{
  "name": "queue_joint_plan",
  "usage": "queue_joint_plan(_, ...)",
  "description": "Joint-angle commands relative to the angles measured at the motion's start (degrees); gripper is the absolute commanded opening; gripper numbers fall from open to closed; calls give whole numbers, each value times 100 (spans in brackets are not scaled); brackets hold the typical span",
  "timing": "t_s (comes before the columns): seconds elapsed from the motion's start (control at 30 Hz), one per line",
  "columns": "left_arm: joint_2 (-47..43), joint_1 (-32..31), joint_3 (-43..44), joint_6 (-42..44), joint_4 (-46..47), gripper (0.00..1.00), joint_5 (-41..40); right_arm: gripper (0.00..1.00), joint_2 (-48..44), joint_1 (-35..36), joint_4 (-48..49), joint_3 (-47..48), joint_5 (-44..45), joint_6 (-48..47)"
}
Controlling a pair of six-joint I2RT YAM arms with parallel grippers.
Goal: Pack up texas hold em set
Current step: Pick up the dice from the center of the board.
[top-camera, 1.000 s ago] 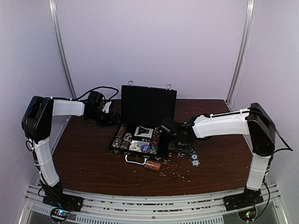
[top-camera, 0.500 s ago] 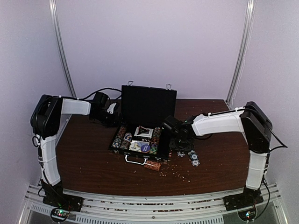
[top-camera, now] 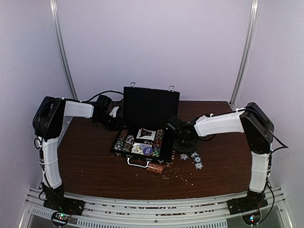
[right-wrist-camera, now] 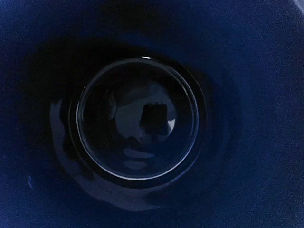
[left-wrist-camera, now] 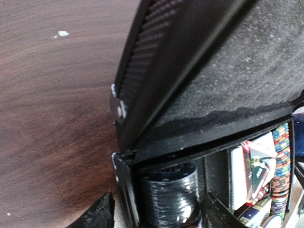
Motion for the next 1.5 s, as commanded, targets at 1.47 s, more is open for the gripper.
queue_joint_plan(1.47, -829, 146, -1127, 327, -92, 40, -818, 19, 331, -268, 333, -18, -276, -486)
